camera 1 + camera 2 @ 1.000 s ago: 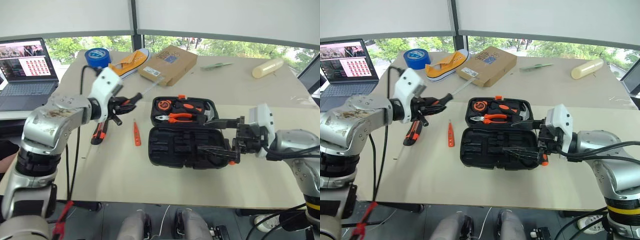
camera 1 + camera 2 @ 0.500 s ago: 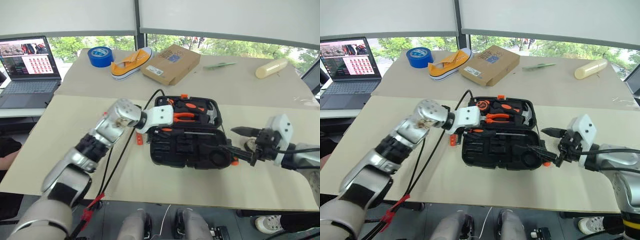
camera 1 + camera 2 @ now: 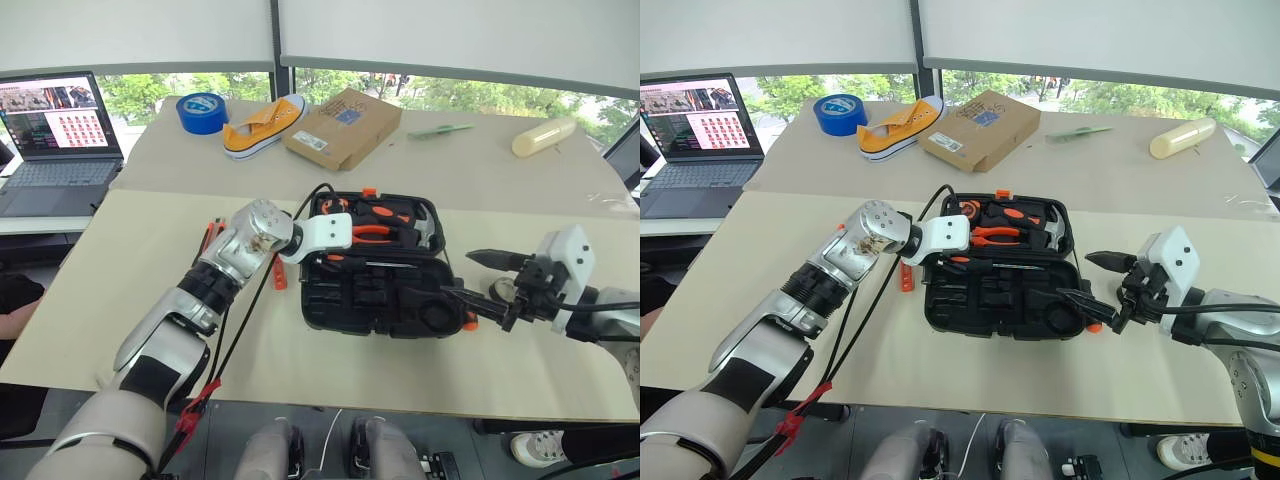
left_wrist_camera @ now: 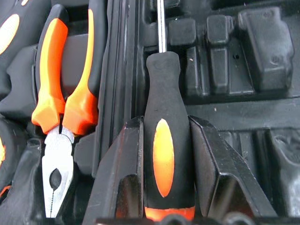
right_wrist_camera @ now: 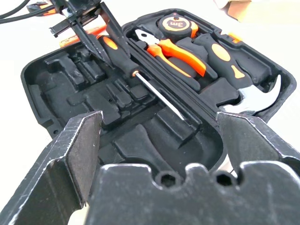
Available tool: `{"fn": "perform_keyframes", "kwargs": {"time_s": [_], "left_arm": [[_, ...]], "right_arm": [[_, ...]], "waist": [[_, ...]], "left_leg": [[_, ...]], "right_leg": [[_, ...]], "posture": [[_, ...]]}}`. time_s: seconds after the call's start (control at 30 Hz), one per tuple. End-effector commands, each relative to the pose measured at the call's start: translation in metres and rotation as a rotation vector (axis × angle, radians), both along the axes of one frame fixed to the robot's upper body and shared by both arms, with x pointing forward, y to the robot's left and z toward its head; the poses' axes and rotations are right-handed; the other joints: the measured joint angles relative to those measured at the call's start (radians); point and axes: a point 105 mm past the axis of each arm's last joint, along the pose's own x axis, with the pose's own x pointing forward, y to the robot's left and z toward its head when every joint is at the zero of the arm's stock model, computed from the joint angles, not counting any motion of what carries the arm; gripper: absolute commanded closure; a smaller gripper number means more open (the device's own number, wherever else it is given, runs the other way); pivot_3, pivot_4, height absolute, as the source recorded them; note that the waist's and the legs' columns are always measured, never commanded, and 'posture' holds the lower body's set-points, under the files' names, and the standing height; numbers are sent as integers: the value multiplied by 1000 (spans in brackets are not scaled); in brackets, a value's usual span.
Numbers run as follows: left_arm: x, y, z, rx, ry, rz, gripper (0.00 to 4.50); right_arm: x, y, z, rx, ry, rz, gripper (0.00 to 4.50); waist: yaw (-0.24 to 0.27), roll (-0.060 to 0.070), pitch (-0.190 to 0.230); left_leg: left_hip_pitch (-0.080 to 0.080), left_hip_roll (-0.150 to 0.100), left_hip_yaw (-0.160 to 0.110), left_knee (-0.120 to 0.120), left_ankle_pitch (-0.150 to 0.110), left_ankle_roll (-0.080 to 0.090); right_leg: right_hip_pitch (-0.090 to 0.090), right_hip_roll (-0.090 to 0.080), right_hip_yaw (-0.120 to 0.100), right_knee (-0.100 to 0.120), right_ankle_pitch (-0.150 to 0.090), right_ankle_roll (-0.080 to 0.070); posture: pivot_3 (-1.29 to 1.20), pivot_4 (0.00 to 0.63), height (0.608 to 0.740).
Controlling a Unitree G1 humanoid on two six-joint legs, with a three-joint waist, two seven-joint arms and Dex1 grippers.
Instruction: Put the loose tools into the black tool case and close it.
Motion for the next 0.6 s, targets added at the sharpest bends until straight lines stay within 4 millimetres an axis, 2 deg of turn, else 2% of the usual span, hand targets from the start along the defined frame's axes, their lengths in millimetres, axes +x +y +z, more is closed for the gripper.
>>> {"fn": "perform_keyframes", "kwargs": {"time_s": [0.03, 0.23, 0.27, 0.37, 0.6], "left_arm": [[3, -4, 20, -32, -58, -18, 2257], [3, -12, 37, -83, -74, -26, 106], [3, -14, 38, -86, -75, -28, 106], [1, -18, 37, -86, -74, -43, 646], [3, -26, 24, -65, -64, -53, 3447]], "right_arm": [[0, 2, 12, 5, -48, 2, 0], [0, 4, 11, 8, -47, 9, 0], [0, 4, 11, 9, -47, 10, 0], [-1, 5, 11, 10, -47, 12, 0], [-2, 4, 13, 5, -54, 10, 0]], "waist": [[1, 0, 0], [0, 0, 0], [1, 0, 0], [1, 0, 0], [1, 0, 0]], "left_leg": [[0, 0, 0, 0, 0, 0], [-1, 0, 0, 3, 0, 1], [-1, 0, -1, 3, 0, 1], [-2, 0, -1, 3, -1, 1], [-2, 0, -1, 4, -1, 2]], "right_leg": [[0, 0, 0, 0, 0, 0], [0, 0, 0, 1, 0, 0], [0, 0, 0, 1, 0, 0], [0, 0, 0, 0, 0, 0], [0, 0, -1, 1, 1, 1]], "posture": [[0, 150, 731], [0, 150, 731], [0, 150, 731], [0, 150, 731], [0, 150, 731]]}}
